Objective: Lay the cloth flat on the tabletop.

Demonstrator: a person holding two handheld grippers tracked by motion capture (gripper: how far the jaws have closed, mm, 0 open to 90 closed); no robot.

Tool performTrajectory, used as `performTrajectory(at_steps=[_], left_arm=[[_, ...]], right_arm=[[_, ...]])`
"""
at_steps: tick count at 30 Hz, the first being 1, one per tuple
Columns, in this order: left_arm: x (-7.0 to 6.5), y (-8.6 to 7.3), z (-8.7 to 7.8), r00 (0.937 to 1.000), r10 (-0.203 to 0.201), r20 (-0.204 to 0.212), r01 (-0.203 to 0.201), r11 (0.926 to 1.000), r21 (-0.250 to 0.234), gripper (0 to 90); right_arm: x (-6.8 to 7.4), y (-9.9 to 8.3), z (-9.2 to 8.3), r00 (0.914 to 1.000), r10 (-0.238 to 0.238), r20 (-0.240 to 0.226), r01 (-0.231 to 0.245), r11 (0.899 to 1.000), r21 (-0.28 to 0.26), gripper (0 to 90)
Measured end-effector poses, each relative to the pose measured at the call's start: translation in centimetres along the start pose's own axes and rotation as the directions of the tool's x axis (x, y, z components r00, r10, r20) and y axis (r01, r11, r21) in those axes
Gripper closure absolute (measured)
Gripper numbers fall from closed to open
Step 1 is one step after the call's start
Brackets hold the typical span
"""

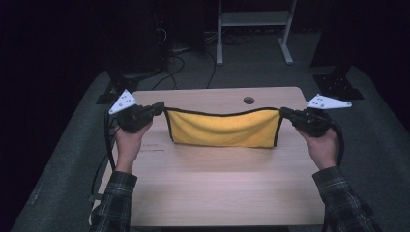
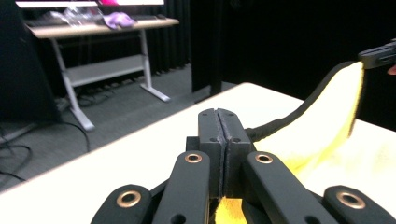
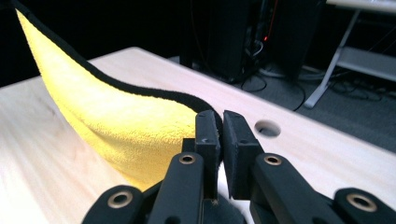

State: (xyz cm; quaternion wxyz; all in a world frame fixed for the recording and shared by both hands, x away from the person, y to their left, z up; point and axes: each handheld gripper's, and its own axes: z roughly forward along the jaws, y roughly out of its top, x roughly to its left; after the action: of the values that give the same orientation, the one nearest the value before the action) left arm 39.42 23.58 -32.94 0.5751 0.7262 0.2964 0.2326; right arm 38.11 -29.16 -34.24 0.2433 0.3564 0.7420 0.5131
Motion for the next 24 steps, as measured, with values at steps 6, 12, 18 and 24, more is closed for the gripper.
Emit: performTrajectory(at_steps=[6, 12, 18, 24], left_arm=[[-0.6, -2.3, -0.6, 0.9981, -0.051, 0.035, 0.051, 0.9986, 0.016, 89.3], [-1.8, -2.7, -1.7, 0.9961, -0.056, 0.068, 0.055, 0.9984, 0.009, 89.3], [-3.0, -2.5, -2.4, 0.9962, -0.033, 0.08, 0.032, 0.9994, 0.016, 89.3], [-3.5, -4.2, -2.7, 0.9944, -0.054, 0.09, 0.049, 0.997, 0.061, 89.3]], right_arm=[[0.0, -2.1, 0.1, 0.9997, 0.022, -0.012, -0.022, 0.999, 0.043, 84.1], [-0.4, -2.5, -1.2, 0.9993, 0.037, 0.0, -0.037, 0.999, 0.017, 84.1], [-0.4, -2.3, -1.9, 0.999, 0.041, -0.015, -0.041, 0.999, 0.017, 84.0], [0.7, -5.1, -1.9, 0.9975, 0.045, -0.053, -0.041, 0.996, 0.079, 84.0]])
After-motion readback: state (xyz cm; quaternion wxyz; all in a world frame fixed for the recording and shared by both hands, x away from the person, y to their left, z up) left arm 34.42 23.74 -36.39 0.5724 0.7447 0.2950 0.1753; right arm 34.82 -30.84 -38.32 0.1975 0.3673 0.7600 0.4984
